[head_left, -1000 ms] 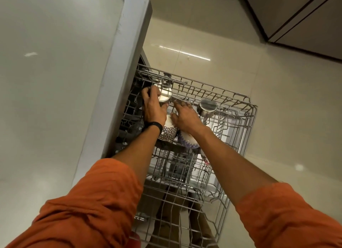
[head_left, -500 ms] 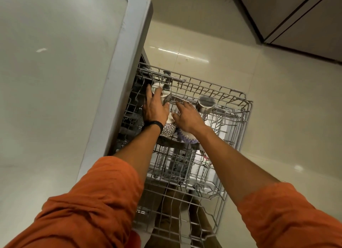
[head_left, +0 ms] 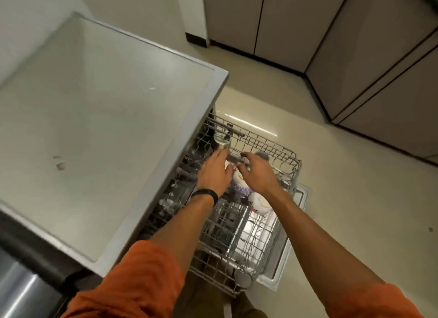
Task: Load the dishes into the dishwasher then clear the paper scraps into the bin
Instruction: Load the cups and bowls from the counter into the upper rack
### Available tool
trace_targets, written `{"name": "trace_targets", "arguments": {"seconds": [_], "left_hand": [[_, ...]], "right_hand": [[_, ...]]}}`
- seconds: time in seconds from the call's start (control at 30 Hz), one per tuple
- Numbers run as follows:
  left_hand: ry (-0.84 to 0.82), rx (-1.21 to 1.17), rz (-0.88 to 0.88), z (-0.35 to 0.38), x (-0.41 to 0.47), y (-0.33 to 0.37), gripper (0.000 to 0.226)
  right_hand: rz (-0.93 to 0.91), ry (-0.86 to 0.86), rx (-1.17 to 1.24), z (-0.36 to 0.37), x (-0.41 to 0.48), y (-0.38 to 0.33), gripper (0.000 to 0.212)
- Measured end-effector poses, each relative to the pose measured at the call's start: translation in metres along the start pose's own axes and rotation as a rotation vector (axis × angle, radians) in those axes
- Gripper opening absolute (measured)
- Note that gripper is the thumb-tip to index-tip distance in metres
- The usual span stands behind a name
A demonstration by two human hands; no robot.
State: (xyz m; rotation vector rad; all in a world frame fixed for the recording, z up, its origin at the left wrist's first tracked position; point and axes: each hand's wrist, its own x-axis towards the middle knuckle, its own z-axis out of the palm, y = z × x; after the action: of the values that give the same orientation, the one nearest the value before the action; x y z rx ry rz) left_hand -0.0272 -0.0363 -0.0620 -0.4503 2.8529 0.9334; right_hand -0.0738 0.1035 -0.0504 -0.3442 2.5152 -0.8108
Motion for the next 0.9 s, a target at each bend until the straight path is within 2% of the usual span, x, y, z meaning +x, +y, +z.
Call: {"name": "trace_targets", "arguments": {"seconds": [0.2, 0.47, 0.6, 0.9], "left_hand": [[0.149, -0.013, 0.025, -0.052, -0.074, 0.014, 0.039], [0.385, -0.001, -0.015, -0.124, -0.153, -0.011, 0.035], [0.516, 0.036, -0.074, -0.159, -0.189, -0.041, 0.039], [0.68, 0.026, -0.321, -0.23, -0.285, -0.136, 0.042]], "right_hand": [[-0.181, 0.053, 0.051, -0.024, -0.07, -0.044, 0.039], [-0.387, 0.013, 0.04, -0.018, -0.123, -0.116, 0.042], [-0.499, -0.055, 0.066, 0.002, -0.135, -0.156, 0.042], [-0.684, -0.212, 0.029, 0.09, -0.165, -0.27, 0.04]]}}
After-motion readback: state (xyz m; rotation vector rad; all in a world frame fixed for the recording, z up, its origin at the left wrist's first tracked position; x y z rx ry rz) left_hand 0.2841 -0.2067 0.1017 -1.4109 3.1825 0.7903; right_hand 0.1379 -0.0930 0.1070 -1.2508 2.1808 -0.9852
